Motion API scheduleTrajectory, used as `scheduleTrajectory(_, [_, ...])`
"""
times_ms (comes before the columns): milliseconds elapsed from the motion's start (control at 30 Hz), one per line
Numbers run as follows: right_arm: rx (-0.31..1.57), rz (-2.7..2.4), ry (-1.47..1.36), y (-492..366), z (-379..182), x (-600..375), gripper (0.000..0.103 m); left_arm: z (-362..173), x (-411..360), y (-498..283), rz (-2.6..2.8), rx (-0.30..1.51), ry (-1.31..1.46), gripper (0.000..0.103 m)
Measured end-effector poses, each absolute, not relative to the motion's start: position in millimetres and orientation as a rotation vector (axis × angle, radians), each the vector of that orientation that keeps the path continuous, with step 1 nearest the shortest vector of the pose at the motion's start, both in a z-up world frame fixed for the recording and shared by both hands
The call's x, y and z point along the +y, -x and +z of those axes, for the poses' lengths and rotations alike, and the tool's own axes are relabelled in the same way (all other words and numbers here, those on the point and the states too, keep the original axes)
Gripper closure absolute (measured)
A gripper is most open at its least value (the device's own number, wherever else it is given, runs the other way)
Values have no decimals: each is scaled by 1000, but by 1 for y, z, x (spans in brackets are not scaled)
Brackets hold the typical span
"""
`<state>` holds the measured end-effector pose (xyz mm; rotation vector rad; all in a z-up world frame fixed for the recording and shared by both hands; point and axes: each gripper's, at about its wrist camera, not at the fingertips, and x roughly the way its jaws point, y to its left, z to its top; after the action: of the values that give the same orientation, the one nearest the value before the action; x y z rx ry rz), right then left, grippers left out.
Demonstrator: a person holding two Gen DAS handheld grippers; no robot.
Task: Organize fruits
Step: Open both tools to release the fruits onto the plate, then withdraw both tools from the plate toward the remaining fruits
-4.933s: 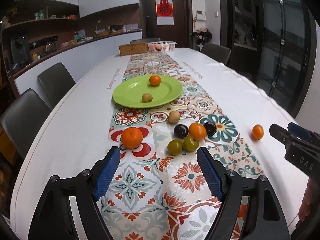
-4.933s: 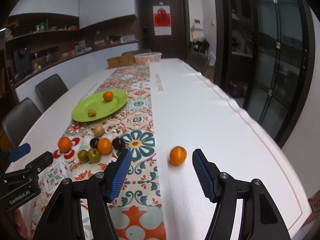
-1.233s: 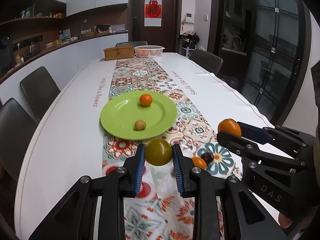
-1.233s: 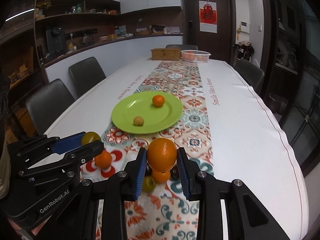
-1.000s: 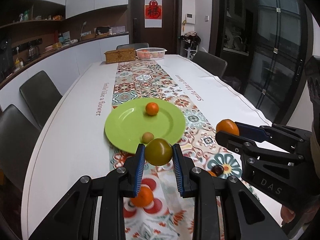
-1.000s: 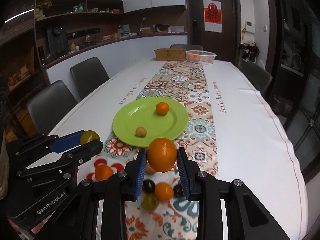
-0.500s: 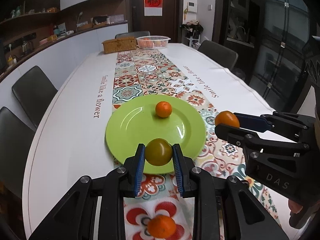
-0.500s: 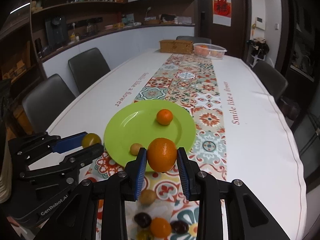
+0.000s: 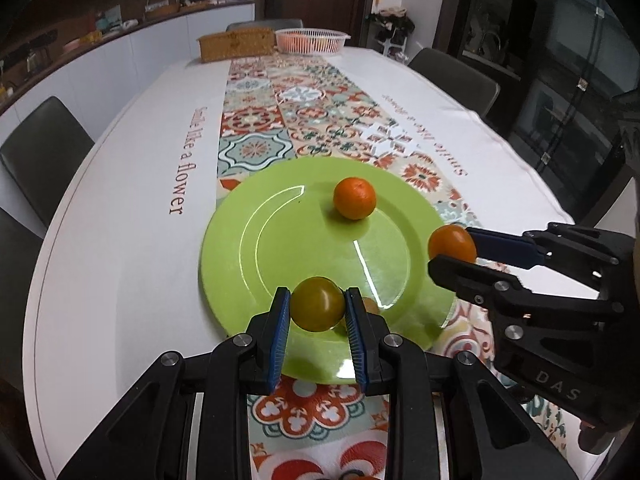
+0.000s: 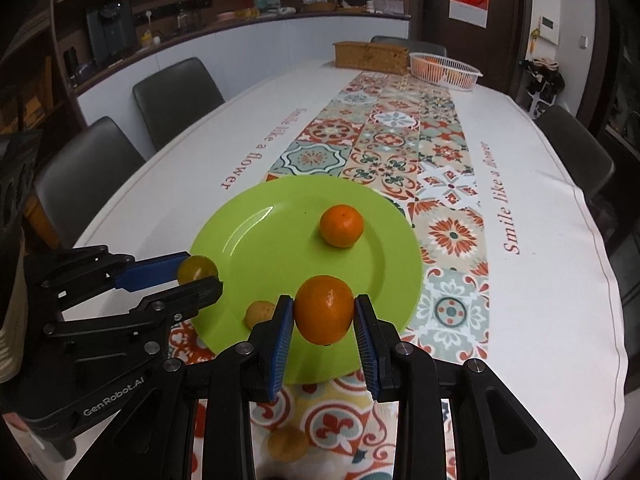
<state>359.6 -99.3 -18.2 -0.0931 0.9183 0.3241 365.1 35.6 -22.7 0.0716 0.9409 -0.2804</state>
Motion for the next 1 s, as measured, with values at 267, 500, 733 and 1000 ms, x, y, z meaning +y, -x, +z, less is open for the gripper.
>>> scheduleTrajectory(267, [945, 320, 102, -372, -28, -96, 71, -29, 36, -378, -267, 962, -79, 73])
scheduleTrajectory(500, [915, 319, 126, -361, -22, -99, 69, -19, 39, -368, -241, 927, -96, 65])
scheduleTrajectory(733, [864, 335, 116, -331, -6, -111, 68, 2, 36, -334, -221, 875, -146, 64])
scheduleTrajectory(1000, [795, 379, 95, -288, 22, -125, 62, 35, 19, -284, -220, 793, -168, 61])
